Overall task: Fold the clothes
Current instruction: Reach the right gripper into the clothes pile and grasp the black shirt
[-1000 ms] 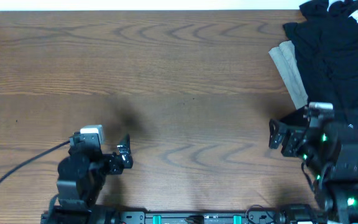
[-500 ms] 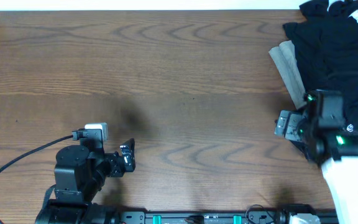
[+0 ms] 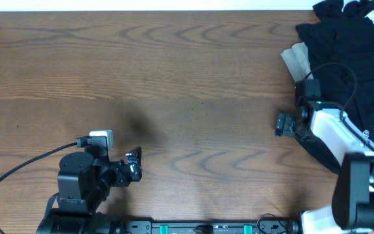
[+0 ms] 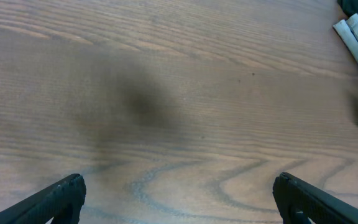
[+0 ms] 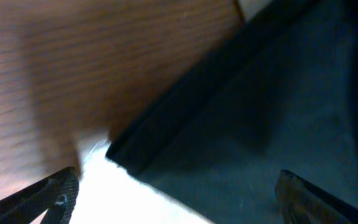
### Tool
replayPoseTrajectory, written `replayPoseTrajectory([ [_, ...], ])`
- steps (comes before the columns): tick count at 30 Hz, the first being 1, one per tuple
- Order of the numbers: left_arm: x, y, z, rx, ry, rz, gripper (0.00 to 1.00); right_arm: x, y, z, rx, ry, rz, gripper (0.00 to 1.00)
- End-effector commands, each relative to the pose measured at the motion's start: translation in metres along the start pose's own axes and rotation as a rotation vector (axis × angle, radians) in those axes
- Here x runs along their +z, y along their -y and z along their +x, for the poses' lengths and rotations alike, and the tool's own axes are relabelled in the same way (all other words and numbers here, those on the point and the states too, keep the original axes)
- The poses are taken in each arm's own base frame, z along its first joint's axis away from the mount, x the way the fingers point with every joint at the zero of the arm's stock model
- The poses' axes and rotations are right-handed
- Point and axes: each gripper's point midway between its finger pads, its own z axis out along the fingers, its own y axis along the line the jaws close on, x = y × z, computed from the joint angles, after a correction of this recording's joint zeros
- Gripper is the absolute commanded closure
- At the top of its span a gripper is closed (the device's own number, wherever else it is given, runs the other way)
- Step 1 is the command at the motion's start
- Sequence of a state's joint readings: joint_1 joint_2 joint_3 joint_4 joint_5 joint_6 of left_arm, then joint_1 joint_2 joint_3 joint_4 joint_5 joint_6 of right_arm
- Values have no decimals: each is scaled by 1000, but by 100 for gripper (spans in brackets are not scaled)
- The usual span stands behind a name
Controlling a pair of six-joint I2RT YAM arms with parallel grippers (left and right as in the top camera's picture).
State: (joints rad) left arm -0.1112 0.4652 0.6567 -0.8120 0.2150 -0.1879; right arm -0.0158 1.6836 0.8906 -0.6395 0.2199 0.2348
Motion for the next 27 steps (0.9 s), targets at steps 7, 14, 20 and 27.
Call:
replayPoseTrajectory([
  [7, -4, 3, -5, -15, 11, 12, 2, 51, 23, 28, 75, -169, 75, 31],
  [14, -4, 3, -5, -15, 11, 12, 2, 59, 29, 37, 88, -211, 85, 82],
  [20, -4, 3, -5, -15, 12, 12, 2, 54, 28, 35, 91, -206, 73, 99],
  [27, -4, 3, -5, -15, 12, 12, 2, -1, 30, 1, 126, -53, 10, 99],
])
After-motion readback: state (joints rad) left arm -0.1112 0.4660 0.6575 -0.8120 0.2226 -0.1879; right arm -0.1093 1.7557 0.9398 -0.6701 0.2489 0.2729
